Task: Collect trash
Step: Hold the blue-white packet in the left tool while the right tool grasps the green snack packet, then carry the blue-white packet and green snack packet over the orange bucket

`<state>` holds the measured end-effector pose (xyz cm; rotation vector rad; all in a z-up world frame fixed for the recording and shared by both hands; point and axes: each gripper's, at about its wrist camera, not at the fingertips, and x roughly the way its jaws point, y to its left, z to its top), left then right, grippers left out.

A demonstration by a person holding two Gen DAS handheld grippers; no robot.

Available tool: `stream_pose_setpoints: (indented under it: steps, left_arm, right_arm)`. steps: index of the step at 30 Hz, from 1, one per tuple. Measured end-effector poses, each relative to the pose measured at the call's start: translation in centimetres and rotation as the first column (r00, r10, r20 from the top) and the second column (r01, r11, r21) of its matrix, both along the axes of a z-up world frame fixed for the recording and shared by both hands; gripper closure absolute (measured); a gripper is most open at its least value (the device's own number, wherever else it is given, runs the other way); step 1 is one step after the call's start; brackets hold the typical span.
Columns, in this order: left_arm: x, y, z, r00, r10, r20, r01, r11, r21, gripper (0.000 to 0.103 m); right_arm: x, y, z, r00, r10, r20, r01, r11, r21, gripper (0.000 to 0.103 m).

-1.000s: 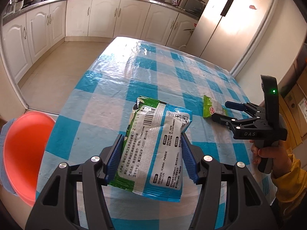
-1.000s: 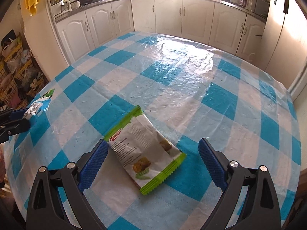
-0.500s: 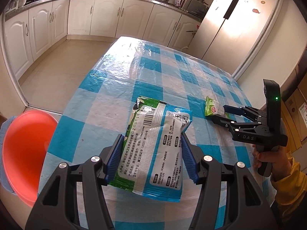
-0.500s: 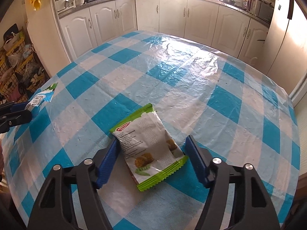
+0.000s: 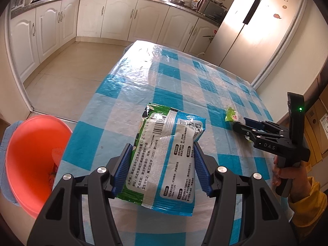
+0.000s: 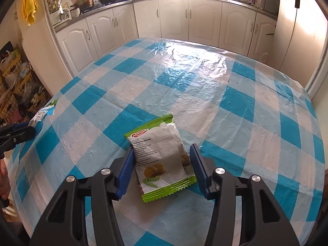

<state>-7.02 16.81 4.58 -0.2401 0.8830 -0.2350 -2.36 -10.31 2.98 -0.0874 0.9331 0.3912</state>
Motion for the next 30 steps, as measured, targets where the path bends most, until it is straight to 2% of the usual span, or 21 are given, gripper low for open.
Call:
stream_pose_setpoints:
  steps: [8, 20, 30]
  left_arm:
    - [-0.5, 1.5, 0.0, 0.999, 0.032, 0.008, -0.032, 0.999, -0.008, 0.044]
    - [-1.4, 4.5, 0.1, 0.995, 0.101, 0.016, -0.100, 0.995, -0.023, 0.044]
    - [-2.2, 7.1, 0.4, 0.987, 0.156, 0.031, -0.155, 0.987, -0.031, 0.044]
  right_arm:
    - [-0.7, 0.7, 0.7, 1.000, -0.024, 0.011, 0.024, 1.000, 0.020, 0.059]
    - [-1.5, 2.8, 1.4, 1.000, -0.004, 0.018, 0.003, 0.999, 0.041, 0.060]
    - [-2.1, 6.1, 2.7, 0.998, 0.056, 0.038, -0.058, 0.996, 0.066, 0.060]
